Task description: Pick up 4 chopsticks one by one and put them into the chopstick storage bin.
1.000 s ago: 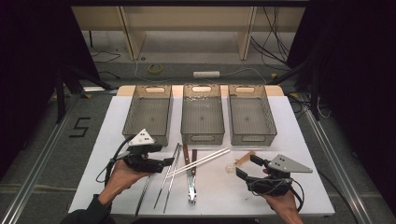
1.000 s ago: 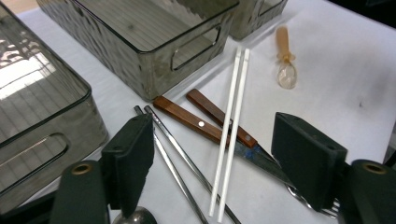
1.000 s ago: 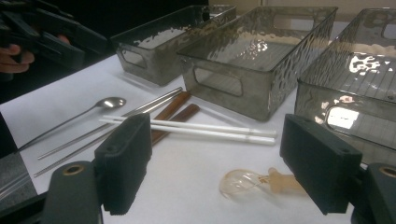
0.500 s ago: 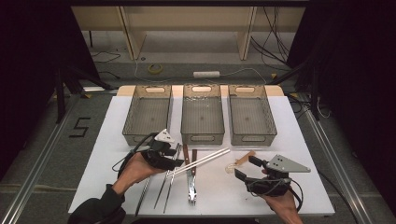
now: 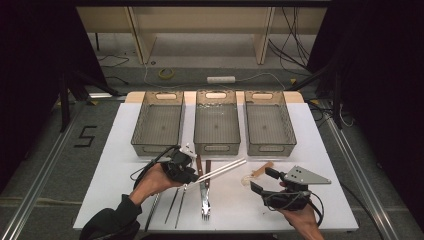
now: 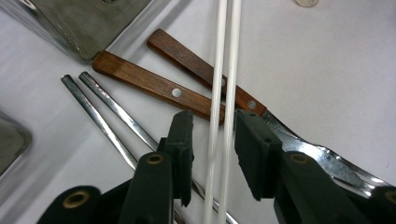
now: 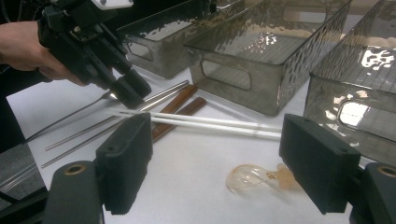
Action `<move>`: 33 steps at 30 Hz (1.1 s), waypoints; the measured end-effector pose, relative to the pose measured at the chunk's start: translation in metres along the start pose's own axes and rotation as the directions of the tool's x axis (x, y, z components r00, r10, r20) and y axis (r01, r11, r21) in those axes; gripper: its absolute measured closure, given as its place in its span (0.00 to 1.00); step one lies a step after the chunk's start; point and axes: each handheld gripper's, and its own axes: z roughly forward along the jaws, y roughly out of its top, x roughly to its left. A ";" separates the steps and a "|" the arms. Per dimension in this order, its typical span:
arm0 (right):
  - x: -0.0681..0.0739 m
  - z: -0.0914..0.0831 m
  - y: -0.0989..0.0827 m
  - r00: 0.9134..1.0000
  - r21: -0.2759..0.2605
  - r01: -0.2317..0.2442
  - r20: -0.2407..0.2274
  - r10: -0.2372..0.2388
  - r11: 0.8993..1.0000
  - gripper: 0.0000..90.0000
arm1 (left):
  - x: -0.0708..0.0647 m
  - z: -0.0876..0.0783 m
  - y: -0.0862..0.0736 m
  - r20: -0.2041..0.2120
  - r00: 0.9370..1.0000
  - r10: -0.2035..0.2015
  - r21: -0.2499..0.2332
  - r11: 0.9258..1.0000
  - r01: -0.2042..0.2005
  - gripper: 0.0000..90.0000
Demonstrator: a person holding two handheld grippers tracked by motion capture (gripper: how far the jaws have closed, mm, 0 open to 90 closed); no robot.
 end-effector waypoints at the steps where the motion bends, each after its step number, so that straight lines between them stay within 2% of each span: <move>1: 0.000 0.000 0.000 1.000 0.000 0.000 0.000 0.000 1.000 0.30 | 0.001 0.001 0.000 0.002 1.000 0.004 0.010 1.000 -0.004 0.75; 7: 0.000 0.001 0.000 1.000 0.007 0.002 0.001 -0.002 1.000 0.30 | 0.002 0.007 0.001 -0.013 1.000 0.008 0.044 0.999 -0.008 0.81; 25: 0.000 0.002 0.000 1.000 0.017 0.000 -0.005 0.000 1.000 0.30 | 0.004 0.018 -0.001 0.002 1.000 0.019 0.067 0.998 -0.019 0.89; 33: 0.001 0.002 0.000 1.000 0.025 0.001 -0.006 -0.001 1.000 0.30 | 0.002 0.020 -0.001 0.000 0.998 0.064 0.084 0.994 -0.063 0.94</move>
